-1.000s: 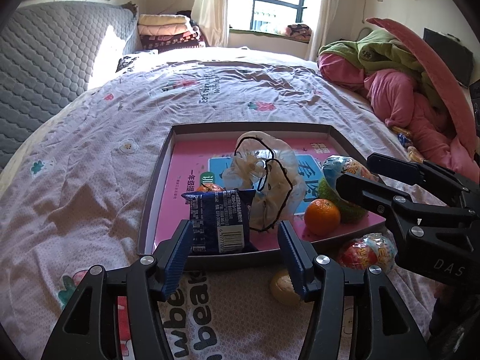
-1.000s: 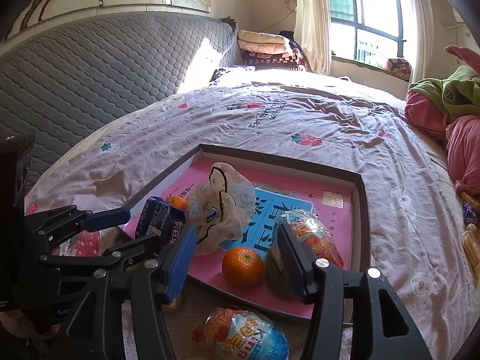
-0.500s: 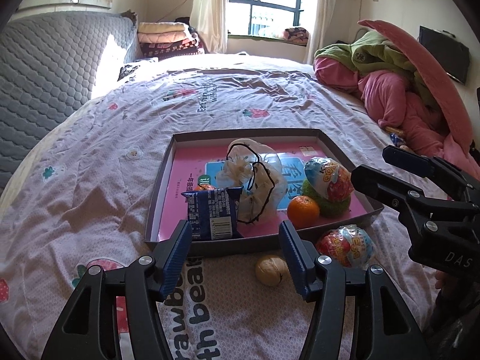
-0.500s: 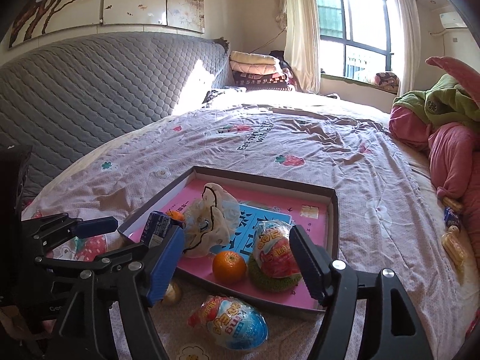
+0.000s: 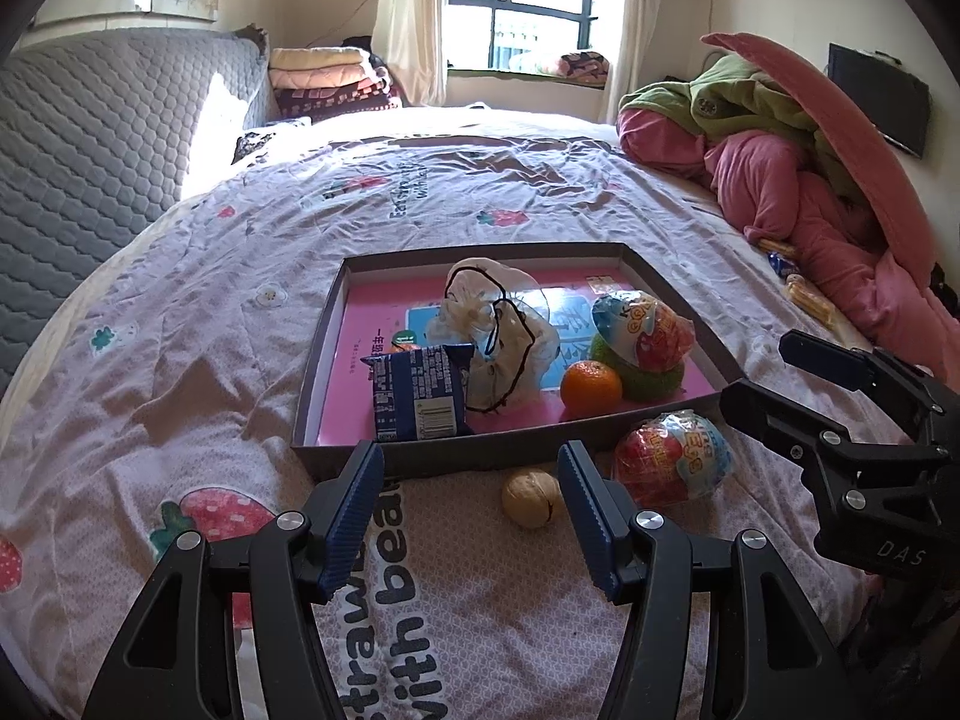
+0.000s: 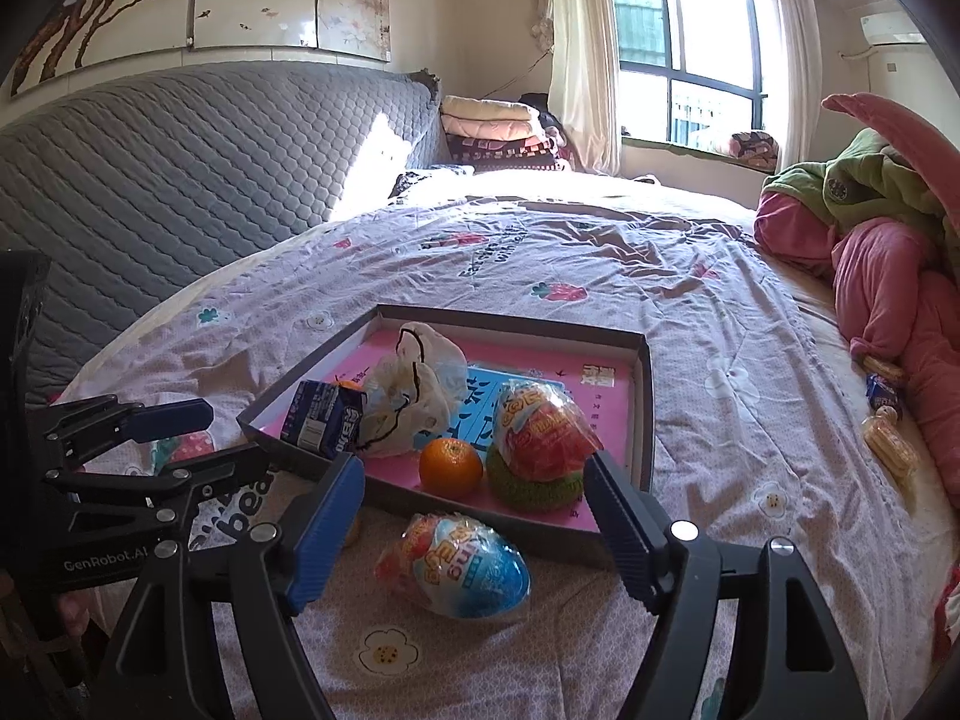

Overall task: Organize objects
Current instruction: 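Open both tools to release the packet and tangerine, then withdraw from the tray, then close the left tool on the walnut while the right tool closes on the blue Kinder egg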

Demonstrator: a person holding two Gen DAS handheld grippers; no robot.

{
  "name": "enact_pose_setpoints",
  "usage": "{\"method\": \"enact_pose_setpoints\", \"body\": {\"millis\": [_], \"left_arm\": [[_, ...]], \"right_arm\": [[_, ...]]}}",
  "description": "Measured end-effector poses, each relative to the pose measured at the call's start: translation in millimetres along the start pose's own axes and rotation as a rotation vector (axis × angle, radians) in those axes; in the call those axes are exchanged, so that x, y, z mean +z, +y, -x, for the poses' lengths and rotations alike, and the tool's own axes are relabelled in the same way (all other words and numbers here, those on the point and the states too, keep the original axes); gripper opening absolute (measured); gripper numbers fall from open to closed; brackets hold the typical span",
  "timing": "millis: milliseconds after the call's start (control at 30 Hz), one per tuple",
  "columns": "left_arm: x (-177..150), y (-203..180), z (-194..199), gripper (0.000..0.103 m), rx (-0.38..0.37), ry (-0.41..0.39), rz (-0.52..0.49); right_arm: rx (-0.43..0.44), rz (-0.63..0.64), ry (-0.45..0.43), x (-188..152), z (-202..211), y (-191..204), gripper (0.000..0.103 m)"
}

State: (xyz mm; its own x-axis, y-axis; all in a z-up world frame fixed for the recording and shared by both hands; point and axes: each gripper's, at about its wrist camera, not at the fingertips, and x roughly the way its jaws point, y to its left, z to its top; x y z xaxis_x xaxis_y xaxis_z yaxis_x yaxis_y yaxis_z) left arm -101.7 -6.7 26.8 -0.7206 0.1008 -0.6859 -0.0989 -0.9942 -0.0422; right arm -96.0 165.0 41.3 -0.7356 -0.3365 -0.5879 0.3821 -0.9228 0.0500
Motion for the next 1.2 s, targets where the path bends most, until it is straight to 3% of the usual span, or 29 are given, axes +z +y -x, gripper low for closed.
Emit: {"method": "enact_pose_setpoints", "body": {"millis": [600, 1200], "left_arm": [[-30, -10, -16, 0.062, -0.019, 0.084, -0.036], [-37, -21, -50, 0.062, -0.036, 0.11, -0.071]], "right_arm": [[-0.013, -0.024, 0.071, -31, 3, -3, 0.075], [0.005, -0.025, 0.144, -39, -18, -4, 0.075]]}}
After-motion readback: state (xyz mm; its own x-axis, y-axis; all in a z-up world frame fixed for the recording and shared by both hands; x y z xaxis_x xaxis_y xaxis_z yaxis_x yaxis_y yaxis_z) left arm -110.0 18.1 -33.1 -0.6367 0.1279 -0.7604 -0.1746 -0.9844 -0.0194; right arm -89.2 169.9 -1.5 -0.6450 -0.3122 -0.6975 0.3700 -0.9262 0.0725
